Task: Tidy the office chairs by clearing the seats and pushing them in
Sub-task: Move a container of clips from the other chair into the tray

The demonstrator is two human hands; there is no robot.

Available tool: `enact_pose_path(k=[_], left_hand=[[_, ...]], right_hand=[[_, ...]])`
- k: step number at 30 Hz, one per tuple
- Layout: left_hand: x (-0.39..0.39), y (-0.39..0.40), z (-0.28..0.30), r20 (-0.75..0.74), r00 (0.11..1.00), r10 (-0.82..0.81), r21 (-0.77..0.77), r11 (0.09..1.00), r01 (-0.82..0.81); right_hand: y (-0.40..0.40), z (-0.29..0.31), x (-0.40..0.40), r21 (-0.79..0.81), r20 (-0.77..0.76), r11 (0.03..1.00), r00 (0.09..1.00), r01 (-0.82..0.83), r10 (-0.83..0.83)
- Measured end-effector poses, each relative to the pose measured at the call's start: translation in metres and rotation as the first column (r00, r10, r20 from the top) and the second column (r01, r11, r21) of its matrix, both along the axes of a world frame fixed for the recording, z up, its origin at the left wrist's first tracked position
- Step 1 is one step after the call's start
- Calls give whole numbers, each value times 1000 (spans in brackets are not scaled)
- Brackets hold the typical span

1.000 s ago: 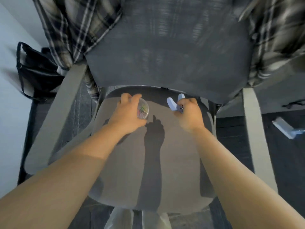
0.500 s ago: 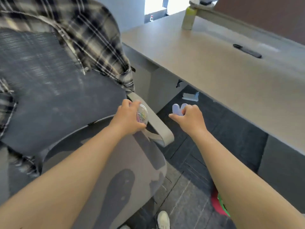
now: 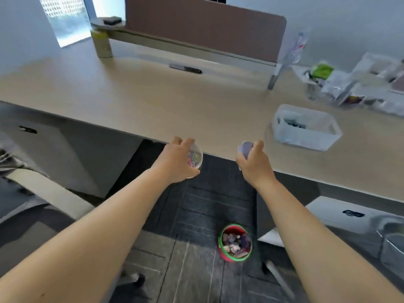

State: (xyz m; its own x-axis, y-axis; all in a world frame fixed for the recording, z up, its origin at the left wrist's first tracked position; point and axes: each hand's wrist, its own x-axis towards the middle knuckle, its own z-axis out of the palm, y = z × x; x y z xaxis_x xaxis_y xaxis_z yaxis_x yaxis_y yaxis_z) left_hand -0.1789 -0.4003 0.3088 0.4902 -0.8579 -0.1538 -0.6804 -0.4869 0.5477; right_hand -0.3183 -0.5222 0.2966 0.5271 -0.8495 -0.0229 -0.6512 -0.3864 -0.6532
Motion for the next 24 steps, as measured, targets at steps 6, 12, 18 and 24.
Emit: enact_pose_path(k=[6,12,18,24], left_hand=[[-69,-114,4,-34,997,-71,-50,996,69],[-97,-208,8,95,982,-166,-49,984,171],[-103,-300,13,99,963,-250,-92,962,259],[-90,-409,14,63,929,-364,-93,925,369]], right_hand=[[-93,3,-94,-50,-42,993,993,108,-110],[-160,6,-149,-141,-24,961,969,239,-244],[-223,7,-154,-76,90,907,909,413,-406],[-301,10,-133,-47,66,861,861,507,-504]])
